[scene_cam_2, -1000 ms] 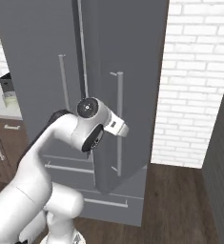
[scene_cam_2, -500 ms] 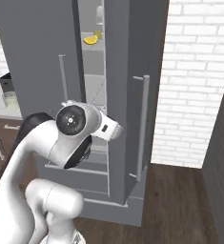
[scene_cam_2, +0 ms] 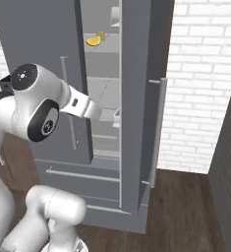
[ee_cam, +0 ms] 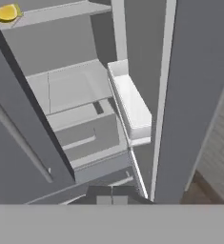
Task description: Grab a lemon wedge from the fridge and one ice cube from the ice bowl, and put them in the glass of lemonade.
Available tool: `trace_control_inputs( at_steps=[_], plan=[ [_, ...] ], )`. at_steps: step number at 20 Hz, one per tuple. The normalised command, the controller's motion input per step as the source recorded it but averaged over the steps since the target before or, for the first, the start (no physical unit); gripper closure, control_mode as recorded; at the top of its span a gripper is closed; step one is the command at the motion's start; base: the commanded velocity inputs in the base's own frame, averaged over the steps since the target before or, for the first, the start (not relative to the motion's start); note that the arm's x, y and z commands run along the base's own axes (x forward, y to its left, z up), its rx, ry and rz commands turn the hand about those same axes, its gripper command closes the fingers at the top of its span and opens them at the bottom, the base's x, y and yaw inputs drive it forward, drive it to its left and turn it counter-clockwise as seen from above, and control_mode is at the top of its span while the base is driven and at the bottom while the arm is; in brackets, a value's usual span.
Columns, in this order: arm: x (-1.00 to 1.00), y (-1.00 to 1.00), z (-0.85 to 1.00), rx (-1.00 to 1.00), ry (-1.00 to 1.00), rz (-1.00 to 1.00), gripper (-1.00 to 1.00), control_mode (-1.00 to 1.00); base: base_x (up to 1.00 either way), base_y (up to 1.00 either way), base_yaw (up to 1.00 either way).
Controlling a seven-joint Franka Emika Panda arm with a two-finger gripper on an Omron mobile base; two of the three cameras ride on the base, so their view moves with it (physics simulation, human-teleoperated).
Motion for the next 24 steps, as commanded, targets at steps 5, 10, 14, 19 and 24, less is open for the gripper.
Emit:
trace_control_inputs(
  at_steps=[5, 10, 14, 19, 24],
  plan=[
    [0.88, 0.02, -0.07, -0.23, 0.05, -0.23, 1.00, -1.00, 0.00, 0.00, 0.00],
    [0.92, -0.06, 0.00, -0.19, 0.18, -0.12, -1.00, -1.00, 0.00, 0.00, 0.00],
    [1.00, -0.08, 0.00, -0.12, 0.23, -0.07, -1.00, -1.00, 0.00, 0.00, 0.00],
    [0.93, -0.29, -0.17, -0.11, 0.28, -0.15, -1.00, -1.00, 0.00, 0.00, 0.00],
    [0.47, -0.64, -0.02, -0.06, 0.25, -0.16, -1.00, -1.00, 0.00, 0.00, 0.00]
  ],
)
